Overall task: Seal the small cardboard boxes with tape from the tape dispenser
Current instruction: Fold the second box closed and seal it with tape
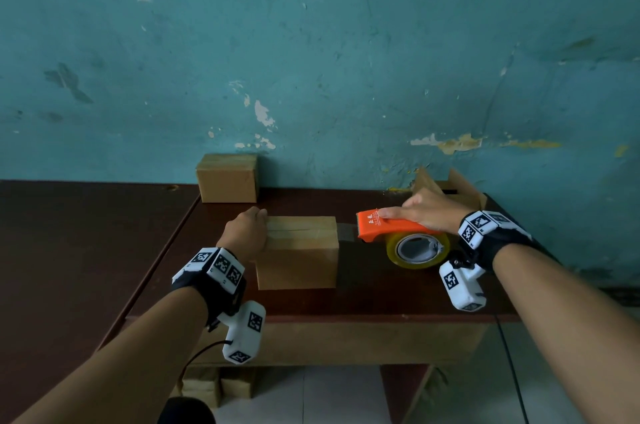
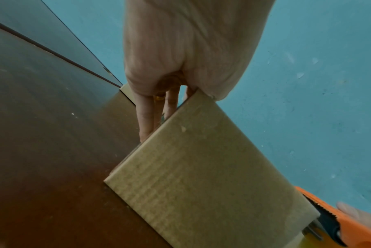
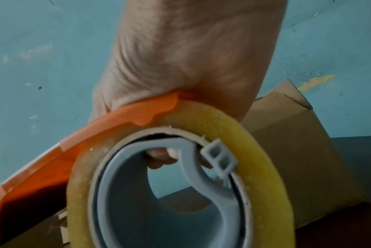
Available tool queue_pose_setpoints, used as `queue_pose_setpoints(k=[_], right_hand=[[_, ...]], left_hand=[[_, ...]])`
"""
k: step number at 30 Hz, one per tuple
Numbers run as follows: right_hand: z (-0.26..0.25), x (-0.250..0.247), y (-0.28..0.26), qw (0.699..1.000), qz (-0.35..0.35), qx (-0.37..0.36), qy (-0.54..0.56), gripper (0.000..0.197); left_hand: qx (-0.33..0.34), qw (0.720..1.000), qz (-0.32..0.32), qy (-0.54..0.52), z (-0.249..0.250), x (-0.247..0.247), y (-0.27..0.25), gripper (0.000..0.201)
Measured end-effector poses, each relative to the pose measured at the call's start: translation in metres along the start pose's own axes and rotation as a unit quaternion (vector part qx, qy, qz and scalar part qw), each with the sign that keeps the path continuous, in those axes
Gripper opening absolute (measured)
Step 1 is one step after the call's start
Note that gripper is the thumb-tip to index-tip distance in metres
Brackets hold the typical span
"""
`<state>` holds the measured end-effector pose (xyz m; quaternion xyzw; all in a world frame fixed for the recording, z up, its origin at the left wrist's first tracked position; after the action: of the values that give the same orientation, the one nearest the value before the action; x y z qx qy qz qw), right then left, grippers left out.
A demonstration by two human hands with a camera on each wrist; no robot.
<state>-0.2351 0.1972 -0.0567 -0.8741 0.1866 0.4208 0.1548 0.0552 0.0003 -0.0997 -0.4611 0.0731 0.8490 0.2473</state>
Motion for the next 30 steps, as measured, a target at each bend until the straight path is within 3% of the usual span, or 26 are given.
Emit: queue_pose_setpoints(k=[20,30], right_hand=[[0.011,0.038,0.023,0.996,-0.083,-0.001,0.023,0.061],[0.001,0.047,0.037,0.995,-0.097,-0.003,-0.001,0.088]], left_hand=[[-0.009,0.999,0.001,-0.031,-0.010,0.007,0.014,0.037],[-0.017,1.000,0.000,-0.022,-0.008,0.008,0.012,0.036]])
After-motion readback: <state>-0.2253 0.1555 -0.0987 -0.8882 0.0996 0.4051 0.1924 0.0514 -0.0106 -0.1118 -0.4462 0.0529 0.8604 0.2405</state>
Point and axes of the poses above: each hand's wrist, its own y-axis towards the middle knuckle, its own x-axis out of the palm, z = x × y, the point moved 7 cm from there along y, towards the middle knuckle, and after that the axes turned 7 degrees about y, right-handed, at the moved point
